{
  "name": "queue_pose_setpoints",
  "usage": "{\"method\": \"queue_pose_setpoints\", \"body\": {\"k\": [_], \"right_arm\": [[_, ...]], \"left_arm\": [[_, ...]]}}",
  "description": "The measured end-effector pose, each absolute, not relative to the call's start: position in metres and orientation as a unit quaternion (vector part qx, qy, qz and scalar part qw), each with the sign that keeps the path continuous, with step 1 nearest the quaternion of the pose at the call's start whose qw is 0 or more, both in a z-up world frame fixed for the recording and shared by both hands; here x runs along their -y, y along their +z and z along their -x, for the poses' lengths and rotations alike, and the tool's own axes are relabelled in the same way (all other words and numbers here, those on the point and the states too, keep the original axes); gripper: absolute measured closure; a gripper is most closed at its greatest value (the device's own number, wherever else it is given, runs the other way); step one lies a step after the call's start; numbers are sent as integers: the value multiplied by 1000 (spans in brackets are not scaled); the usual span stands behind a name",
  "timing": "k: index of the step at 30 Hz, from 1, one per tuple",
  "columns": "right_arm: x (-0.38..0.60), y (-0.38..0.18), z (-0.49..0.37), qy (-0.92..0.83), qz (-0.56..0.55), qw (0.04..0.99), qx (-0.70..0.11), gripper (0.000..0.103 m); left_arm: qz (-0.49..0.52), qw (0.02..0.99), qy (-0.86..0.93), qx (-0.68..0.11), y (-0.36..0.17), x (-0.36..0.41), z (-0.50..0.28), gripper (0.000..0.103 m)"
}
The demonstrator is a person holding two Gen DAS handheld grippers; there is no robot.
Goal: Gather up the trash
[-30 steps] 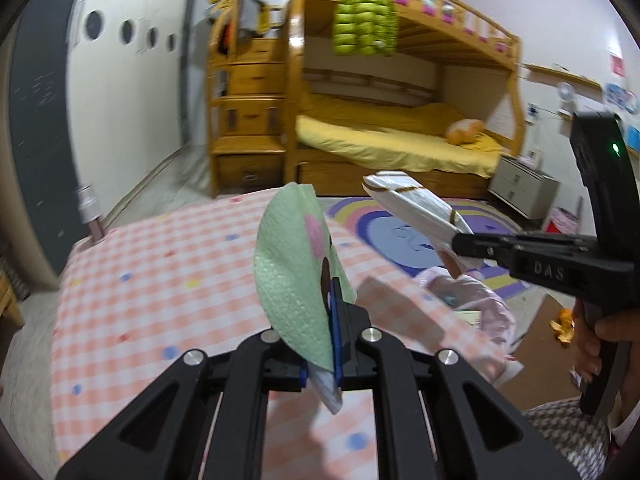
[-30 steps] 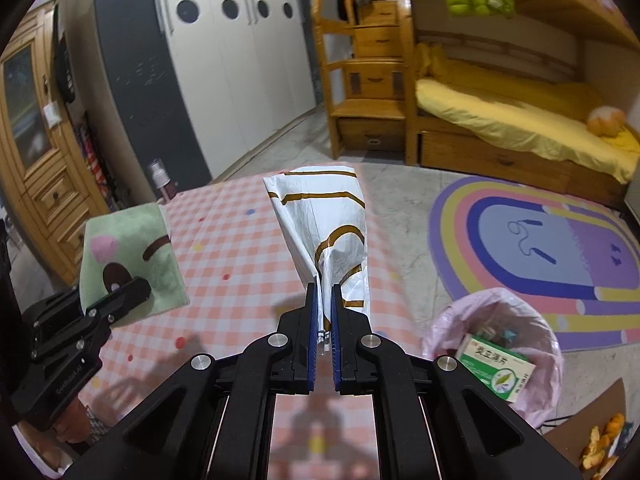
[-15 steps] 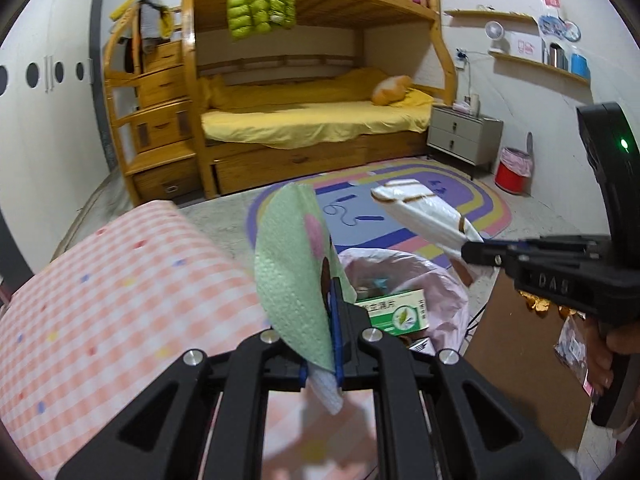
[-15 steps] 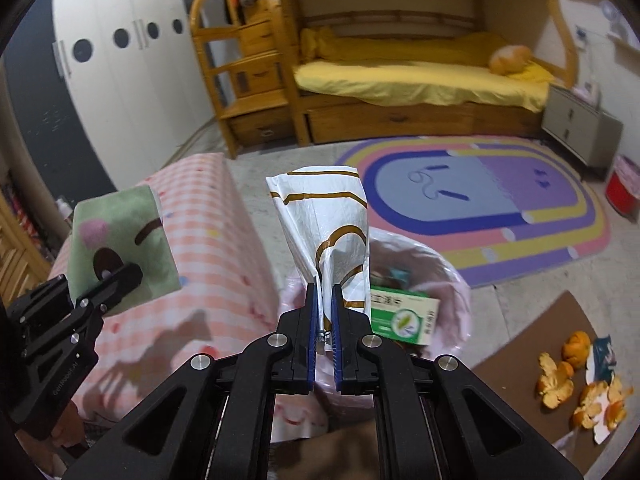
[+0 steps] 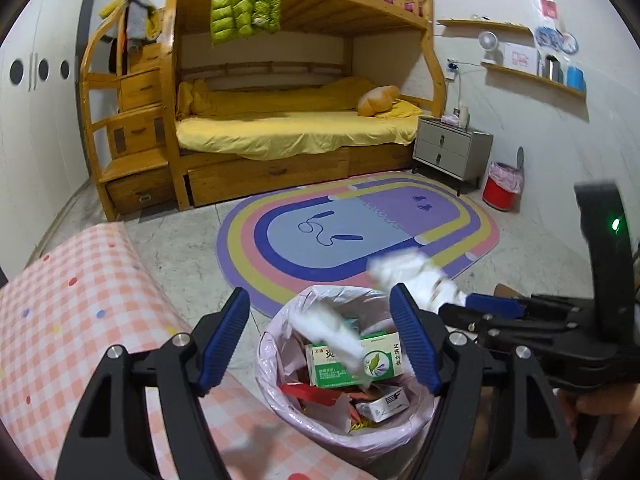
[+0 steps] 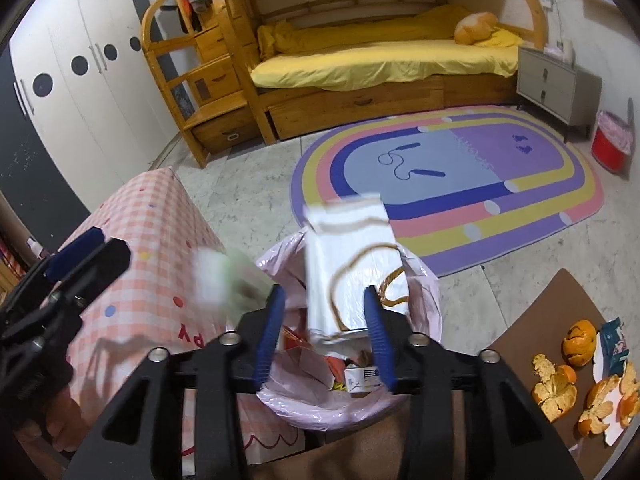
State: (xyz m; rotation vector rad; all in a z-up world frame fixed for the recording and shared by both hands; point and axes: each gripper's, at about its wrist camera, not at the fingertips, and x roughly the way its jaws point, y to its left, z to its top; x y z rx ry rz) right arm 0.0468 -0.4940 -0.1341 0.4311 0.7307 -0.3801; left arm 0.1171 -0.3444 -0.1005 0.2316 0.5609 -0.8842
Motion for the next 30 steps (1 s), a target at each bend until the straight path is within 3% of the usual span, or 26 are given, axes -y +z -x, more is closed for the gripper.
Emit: {"method": "queue_pose_setpoints", "body": {"k": [6,12,15,30], "right_arm": [[485,-126,-30,-181,-225,892,-348,46],[451,-87,-7,-168,-209,906,-328,15],[424,-63,1,-140,-191,917,-322,12],[276,31,45,4,-85,952,-294,8]], "left_arm": [[-94,879,-374,-279,-88,313,-129,24],[-115,898,-311,-288,-65,267,-123,15],[-113,905,-275,-303,-52,238,-116,7],[-89,928,-112,-345,18,84,-23,7]]}}
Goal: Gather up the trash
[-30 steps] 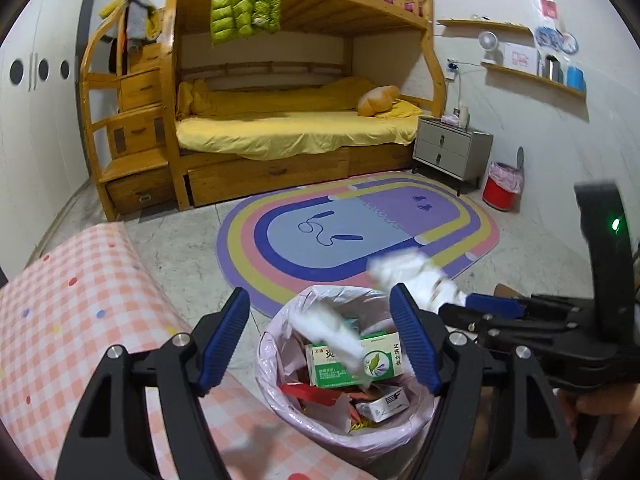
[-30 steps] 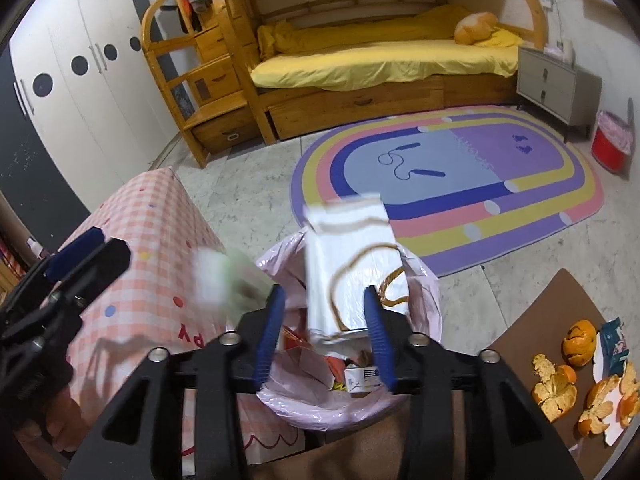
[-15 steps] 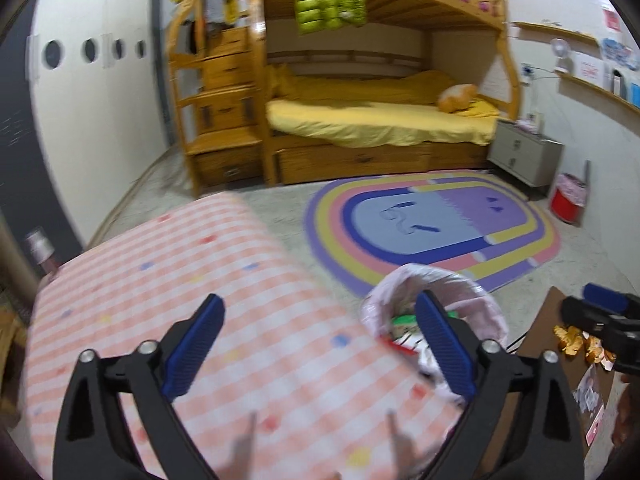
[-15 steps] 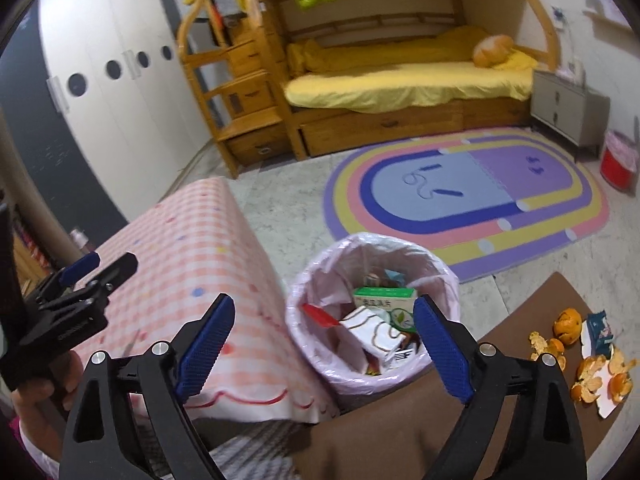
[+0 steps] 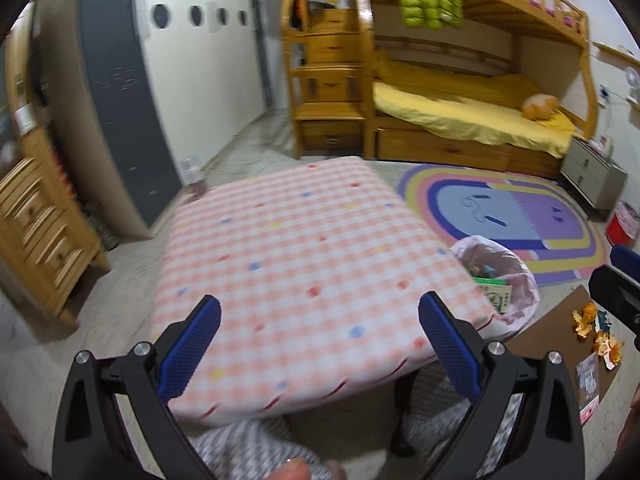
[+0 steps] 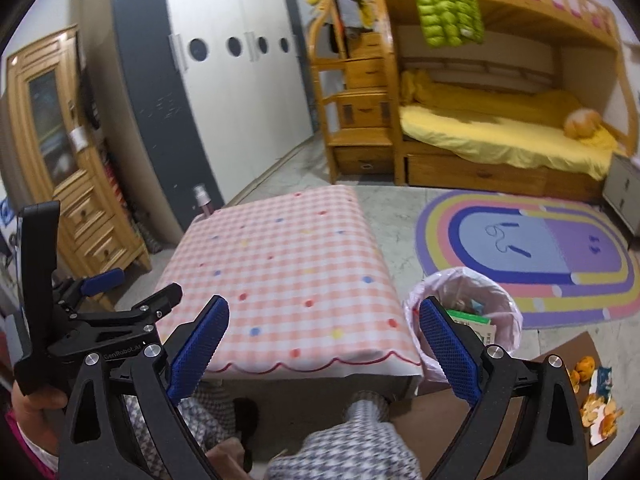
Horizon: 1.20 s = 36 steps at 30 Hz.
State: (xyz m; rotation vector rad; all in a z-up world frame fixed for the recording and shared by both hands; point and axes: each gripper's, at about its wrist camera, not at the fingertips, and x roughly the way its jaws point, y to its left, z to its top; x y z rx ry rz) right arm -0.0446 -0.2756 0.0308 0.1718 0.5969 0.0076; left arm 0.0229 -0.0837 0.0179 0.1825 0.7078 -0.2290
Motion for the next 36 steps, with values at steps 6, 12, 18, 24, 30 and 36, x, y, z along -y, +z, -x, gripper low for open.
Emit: {"method": "queue_pose_setpoints", "body": {"k": [6,12,18,24,30,36], "right_arm": [[240,48,60,22,-41,958,-282,8],[231,53,69,20,-31,959,-281,8],[227,50,77,9,-23,957,-288,8],[224,46,75,13,-18,955,-297,8],[223,39,70,14,-15,952,-306,8],[225,33,66,11,-19,949,-314,8]], "left_arm": [[-78,936,-50,-340,31,26,7,7],[-84,937,-20,-339,31,-3,30,7],[-72,933,-15,-352,26,-20,36,7],[-68,934,-16,-351,26,-23,37,7],[-64,932,-14,-356,24,-21,31,7],[-65,931,-15,-359,23,-21,27,7]]}}
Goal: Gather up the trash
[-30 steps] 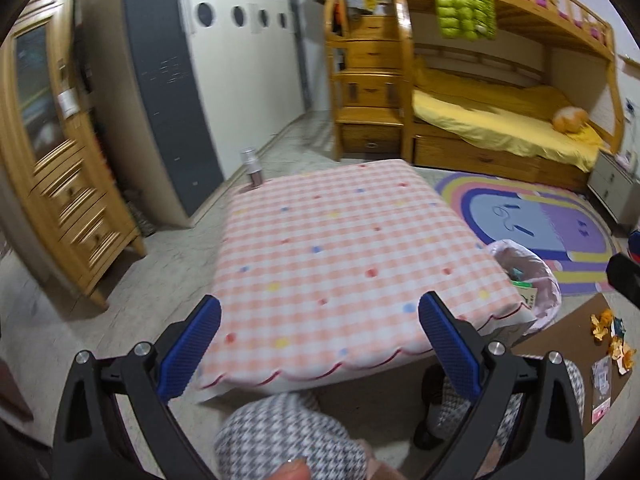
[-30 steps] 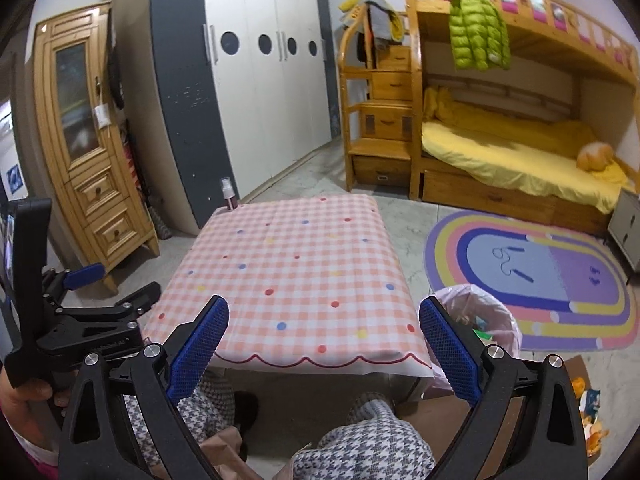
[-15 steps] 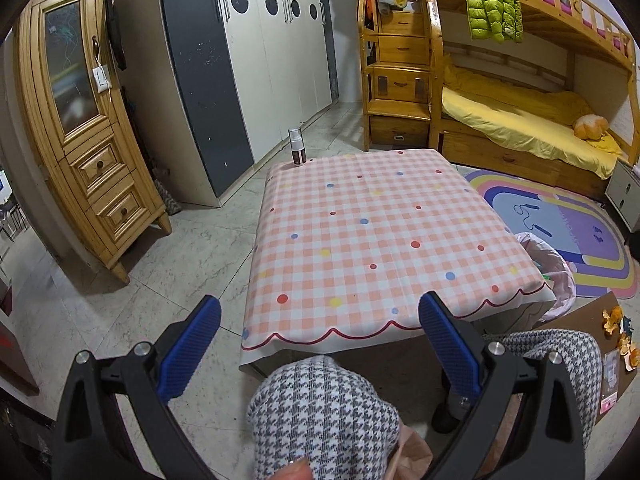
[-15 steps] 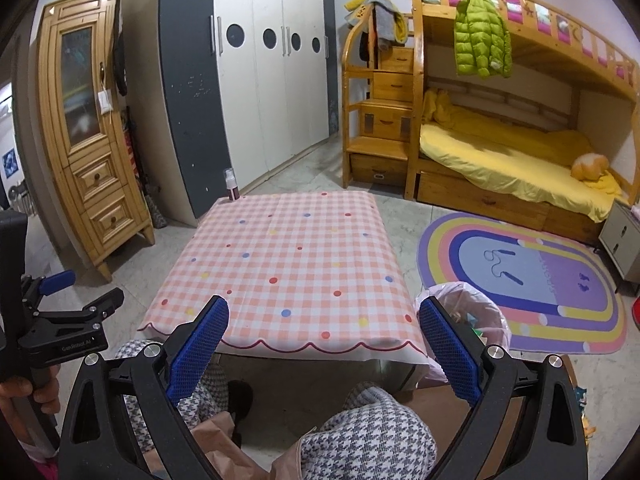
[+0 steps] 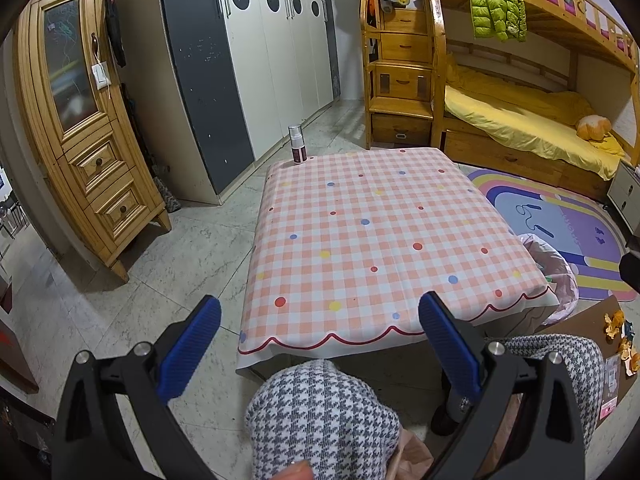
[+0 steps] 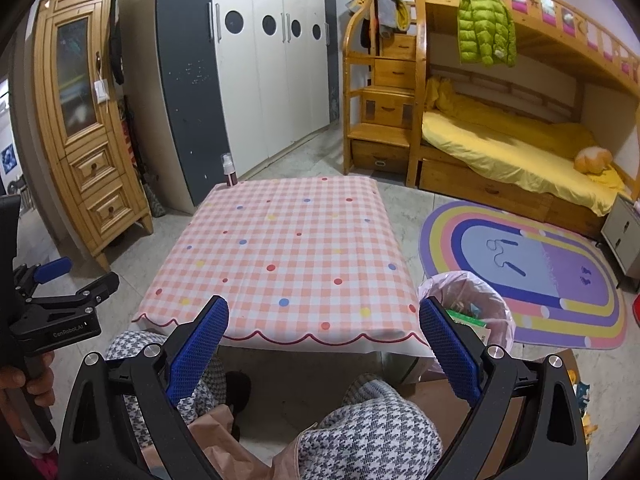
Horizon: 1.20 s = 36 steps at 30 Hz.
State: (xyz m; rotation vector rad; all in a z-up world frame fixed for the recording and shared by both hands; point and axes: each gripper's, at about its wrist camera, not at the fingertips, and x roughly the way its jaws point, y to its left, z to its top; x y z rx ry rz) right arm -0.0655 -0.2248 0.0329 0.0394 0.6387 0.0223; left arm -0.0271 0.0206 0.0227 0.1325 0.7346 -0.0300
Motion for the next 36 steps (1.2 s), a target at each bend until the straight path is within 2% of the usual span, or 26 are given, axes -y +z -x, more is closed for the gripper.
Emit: {"method": "queue_pose_setpoints", "body": {"k": [36], "right_arm": [[225,30,62,10,-19,948,-319,8]], "left_arm": [[-69,930,-11,-360,22,-20,21,7]]}}
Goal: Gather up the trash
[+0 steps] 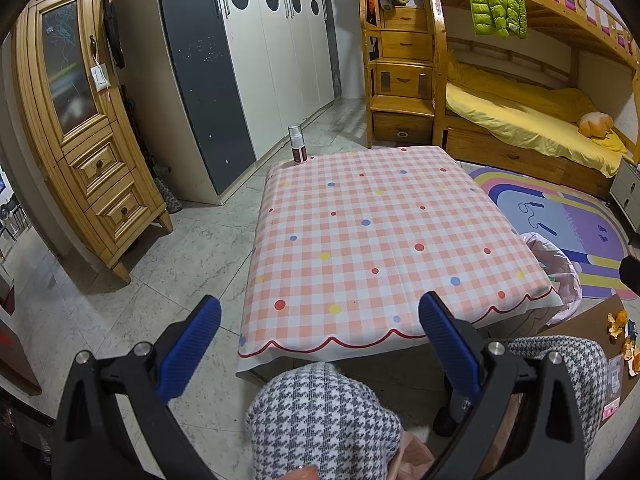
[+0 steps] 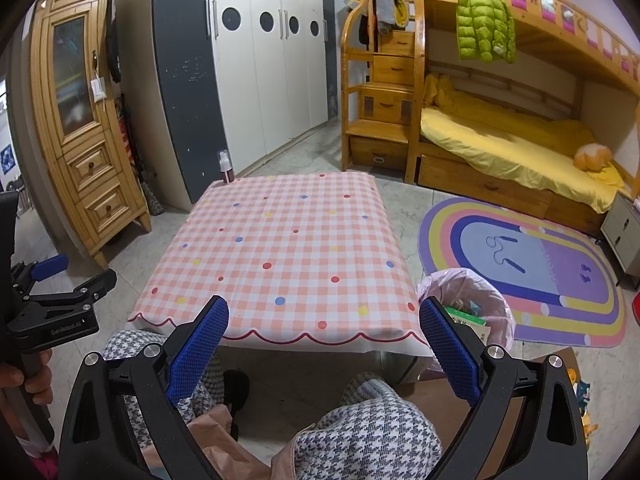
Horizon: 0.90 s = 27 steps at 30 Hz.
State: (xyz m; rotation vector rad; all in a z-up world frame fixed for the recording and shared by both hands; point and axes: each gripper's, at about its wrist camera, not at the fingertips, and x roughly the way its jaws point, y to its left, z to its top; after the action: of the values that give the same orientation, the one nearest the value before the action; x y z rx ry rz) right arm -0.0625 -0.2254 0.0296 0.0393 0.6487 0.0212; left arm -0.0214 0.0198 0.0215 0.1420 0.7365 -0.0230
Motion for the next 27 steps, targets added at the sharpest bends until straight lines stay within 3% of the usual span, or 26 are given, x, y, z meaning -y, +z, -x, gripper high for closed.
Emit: {"method": "queue_pose_setpoints", "body": {"k": [27], "right_arm": [[226,27,62,11,-20,947,-321,8]], "left_arm": [[-59,927,-16,-370,18,-22,20,7]]}}
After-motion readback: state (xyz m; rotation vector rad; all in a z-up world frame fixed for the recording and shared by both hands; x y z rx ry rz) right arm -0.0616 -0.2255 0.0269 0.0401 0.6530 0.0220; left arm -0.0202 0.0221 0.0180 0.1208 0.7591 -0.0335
